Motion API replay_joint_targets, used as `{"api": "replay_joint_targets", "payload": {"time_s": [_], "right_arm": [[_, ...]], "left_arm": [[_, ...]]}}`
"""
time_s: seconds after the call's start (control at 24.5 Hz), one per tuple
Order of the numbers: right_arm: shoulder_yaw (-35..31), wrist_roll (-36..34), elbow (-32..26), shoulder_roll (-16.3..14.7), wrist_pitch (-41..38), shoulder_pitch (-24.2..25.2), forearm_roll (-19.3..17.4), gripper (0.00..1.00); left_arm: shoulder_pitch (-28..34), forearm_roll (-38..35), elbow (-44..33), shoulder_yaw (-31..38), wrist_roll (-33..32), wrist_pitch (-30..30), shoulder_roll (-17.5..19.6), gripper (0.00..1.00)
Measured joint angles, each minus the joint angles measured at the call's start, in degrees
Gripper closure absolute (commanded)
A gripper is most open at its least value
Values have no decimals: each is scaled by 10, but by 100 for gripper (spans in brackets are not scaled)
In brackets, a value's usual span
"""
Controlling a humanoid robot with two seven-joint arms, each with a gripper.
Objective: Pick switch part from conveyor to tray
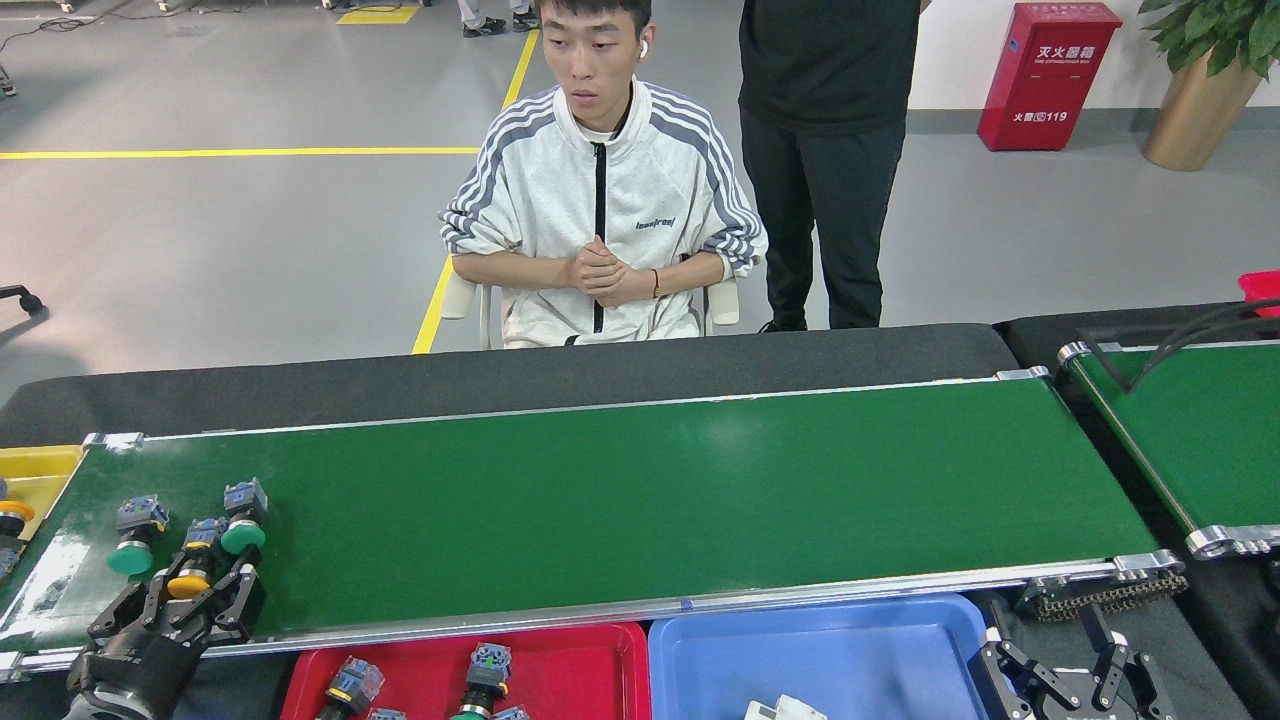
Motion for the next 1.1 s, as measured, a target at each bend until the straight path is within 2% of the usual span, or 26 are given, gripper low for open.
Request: {"api": "replay_joint_targets", "payload": {"time_s": [0.12,0.24,0.37,0.49,0.53,0.57,0.61,0.65,0.69,0.94,1.02,1.1], "right_arm": [[-3,0,0,0,0,0,0,1],[-11,0,0,0,0,0,0,1],[-12,0,0,0,0,0,0,1],[-12,0,0,0,0,0,0,1],[-12,0,0,0,0,0,0,1],[-12,0,0,0,0,0,0,1],[-12,0,0,0,0,0,0,1],[-12,0,0,0,0,0,0,1],[-12,0,0,0,0,0,0,1],[-13,0,0,0,-2,0,0,1],[-13,0,0,0,-2,0,0,1],[-14,0,0,0,-1,0,0,1]], "left_arm": [[21,1,-36,0,14,-34,-2,97],[71,20,-121,0,19,-84,-7,96],[158,44,-222,-2,21,-142,-8,94],[251,49,-304,-30,22,-175,-28,85],[269,48,-315,-47,22,-179,-32,77],[281,48,-322,-66,21,-181,-34,58],[288,47,-325,-80,19,-184,-35,36],[292,46,-326,-89,16,-185,-36,8],[293,46,-327,-92,14,-186,-39,0],[293,49,-329,-89,10,-186,-49,0],[293,52,-334,-61,9,-189,-64,0],[288,52,-335,-18,9,-124,-92,0]]}}
